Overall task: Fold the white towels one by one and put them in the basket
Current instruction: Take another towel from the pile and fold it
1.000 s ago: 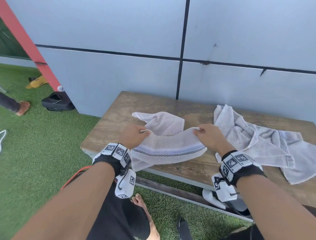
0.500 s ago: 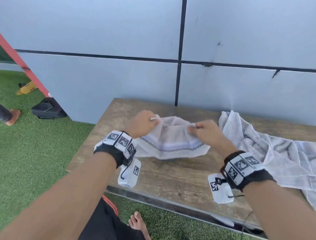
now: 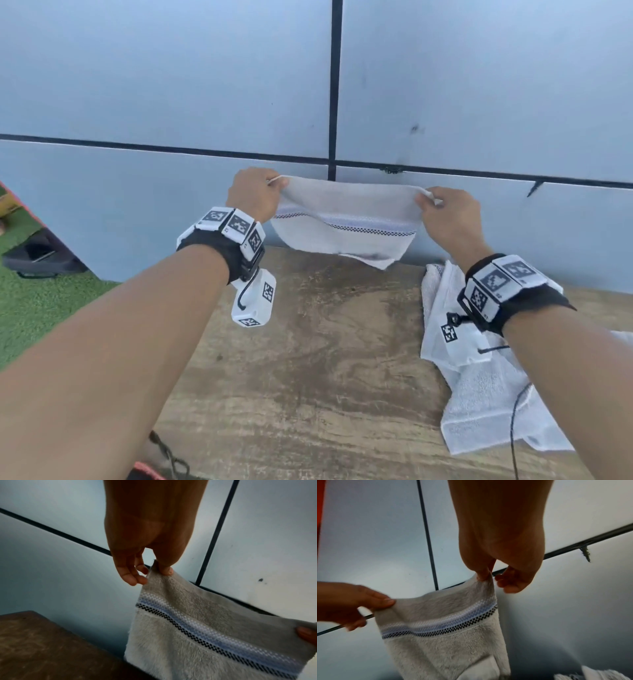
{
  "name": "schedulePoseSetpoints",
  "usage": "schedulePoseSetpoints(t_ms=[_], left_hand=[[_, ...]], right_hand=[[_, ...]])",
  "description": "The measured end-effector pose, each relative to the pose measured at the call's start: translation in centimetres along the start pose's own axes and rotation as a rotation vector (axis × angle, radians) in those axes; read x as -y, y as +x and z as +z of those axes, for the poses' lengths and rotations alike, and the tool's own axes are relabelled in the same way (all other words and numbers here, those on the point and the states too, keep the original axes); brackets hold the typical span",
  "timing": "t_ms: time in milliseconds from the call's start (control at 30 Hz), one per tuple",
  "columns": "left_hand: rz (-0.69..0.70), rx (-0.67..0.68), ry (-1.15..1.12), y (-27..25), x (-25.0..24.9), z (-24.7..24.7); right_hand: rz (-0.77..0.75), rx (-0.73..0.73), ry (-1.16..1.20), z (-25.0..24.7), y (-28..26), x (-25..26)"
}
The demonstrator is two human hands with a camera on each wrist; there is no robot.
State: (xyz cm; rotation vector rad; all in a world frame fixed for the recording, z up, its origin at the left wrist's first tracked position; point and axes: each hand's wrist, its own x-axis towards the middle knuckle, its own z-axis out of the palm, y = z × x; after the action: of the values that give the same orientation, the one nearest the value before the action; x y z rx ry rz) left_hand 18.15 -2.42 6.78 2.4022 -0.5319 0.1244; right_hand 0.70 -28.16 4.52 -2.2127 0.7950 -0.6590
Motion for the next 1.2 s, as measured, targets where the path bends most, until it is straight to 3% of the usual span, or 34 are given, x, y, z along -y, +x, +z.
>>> schedulePoseSetpoints(t_ms=[167,233,333,400,500,567,733,933,1067,1200], left_hand=[[-0.199,0.056,-0.202,-0.6,0.4,0.2],[-0.24,0.015,-0.321,-0.5,0.5,0.2],[-0.09,-0.175,-0.406,0.1,0.8,-0.5],[0.001,-0.211,-0.385,0.3,1.2,-0.9],[-0.022,-0.1,-0.35,0.4,2.2,-0.9],[-0.057,-0.036,-0.323,0.1,3.0,-0.8],[-0.124,-0.118,-0.417,-0.4,3.7,-1.7],[-0.102,0.014,-0.253,-1.7,4.4,-2.1],[0.006,0.035,-0.102,-3.2,4.7,-2.5],[0.068,0.095,0.011,-5.9,5.7,-3.0]], right_hand=[[0.132,0.109,0.155,0.4,-0.1,0.0],[0.136,0.137,0.231,0.7,-0.1,0.4],[0.013,0.08,0.238,1.0,0.3,0.4],[-0.008,0.107,0.267,0.9,0.4,0.6],[0.056,0.252,0.296,0.8,0.3,0.8],[0.065,0.244,0.301,0.7,0.2,1.0],[0.042,0.21,0.29,1.2,0.3,1.6],[0.06,0.135,0.125,1.6,-0.3,0.4],[0.018,0.049,0.044,0.7,-2.7,0.1],[-0.035,0.138,-0.039,-0.5,-6.7,-1.8]])
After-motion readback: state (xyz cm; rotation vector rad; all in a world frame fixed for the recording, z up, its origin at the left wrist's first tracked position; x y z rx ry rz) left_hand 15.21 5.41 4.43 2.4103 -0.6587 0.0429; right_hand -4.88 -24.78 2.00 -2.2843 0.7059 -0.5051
